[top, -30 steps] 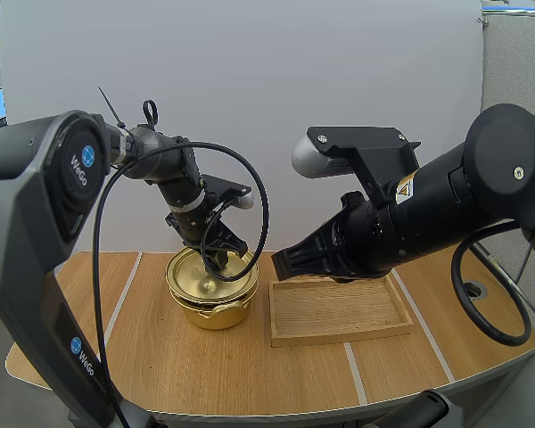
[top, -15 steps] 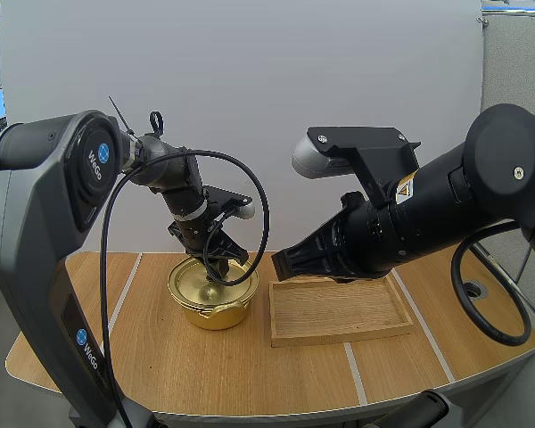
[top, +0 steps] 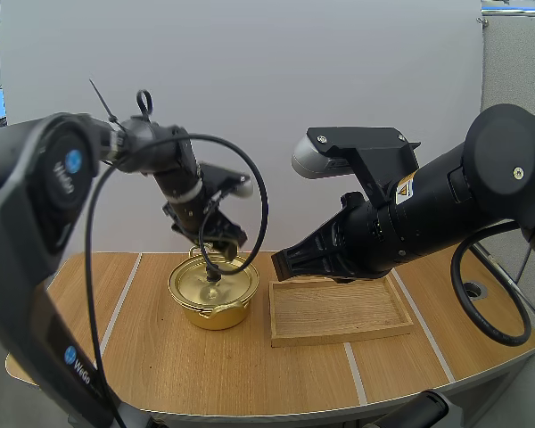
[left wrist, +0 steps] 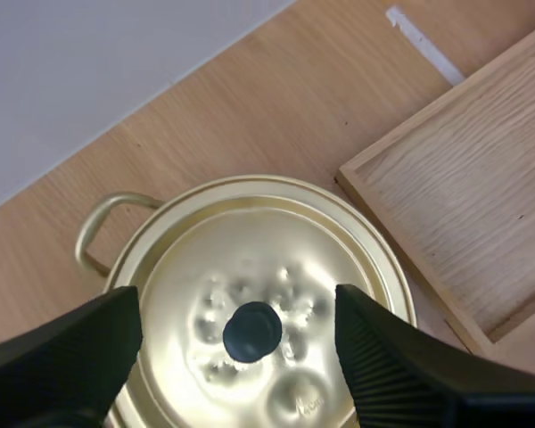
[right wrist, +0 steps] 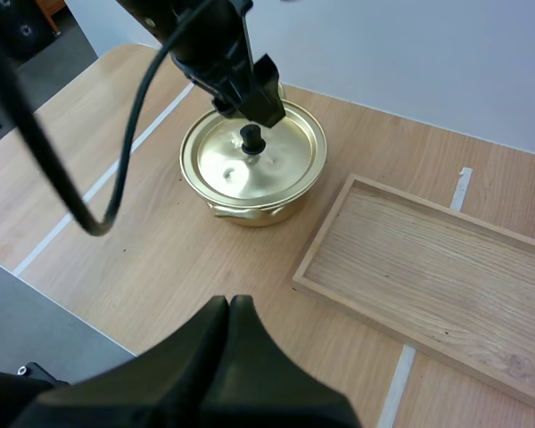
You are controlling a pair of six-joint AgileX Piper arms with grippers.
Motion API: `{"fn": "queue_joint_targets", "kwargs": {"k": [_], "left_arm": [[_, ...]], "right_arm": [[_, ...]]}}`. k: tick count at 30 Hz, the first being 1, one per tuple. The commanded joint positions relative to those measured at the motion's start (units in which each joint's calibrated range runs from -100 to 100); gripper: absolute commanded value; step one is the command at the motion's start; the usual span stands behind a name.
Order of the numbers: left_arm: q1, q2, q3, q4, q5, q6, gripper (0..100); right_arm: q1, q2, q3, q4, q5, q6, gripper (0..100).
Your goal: Open the pot, put the grape inside, and close it
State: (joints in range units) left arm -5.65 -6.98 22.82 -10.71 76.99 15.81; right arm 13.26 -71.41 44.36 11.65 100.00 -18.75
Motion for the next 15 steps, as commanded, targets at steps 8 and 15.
{"fn": "queue_joint_targets", "kwargs": {"k": [8,15], "left_arm": [[-0.18,-23.7,-2.7,2.0,15.5,-0.7,100],[-0.18,-42.4,-2.7,2.4,22.6,-0.7,100]], "right_arm": [[-0.2,-0.7,0.1,-0.5,0.0,-0.6,0],[-0.6,-0.7,0.1,-0.5,0.0,-0.6,0]]}}
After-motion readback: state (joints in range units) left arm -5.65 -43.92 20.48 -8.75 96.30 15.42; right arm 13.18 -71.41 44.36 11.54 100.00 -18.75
